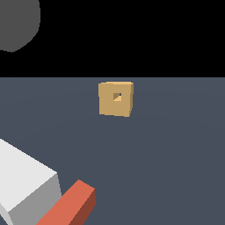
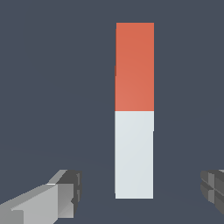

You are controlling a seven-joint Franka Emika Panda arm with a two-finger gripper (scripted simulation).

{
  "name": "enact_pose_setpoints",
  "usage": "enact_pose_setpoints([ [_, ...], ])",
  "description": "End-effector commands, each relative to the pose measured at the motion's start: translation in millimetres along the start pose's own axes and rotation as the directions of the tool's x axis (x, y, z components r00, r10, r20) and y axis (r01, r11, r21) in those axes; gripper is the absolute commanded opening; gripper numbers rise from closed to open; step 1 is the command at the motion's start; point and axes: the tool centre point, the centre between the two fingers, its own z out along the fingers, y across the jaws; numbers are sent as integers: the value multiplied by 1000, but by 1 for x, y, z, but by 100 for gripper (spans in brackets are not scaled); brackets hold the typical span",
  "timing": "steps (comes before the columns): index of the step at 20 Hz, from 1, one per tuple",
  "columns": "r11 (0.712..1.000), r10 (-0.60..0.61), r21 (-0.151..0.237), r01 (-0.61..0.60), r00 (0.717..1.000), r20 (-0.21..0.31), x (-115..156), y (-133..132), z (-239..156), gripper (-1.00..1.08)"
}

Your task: Insert the peg into the horizontal hole in a box.

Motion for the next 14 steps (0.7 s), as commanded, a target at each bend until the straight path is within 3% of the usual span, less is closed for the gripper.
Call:
enact_pose_setpoints([
  [1, 1000, 0, 0, 0, 1000, 0, 0, 0, 0, 100],
  [14, 1000, 5, 0, -5, 1000, -2, -2, -1, 44, 100],
])
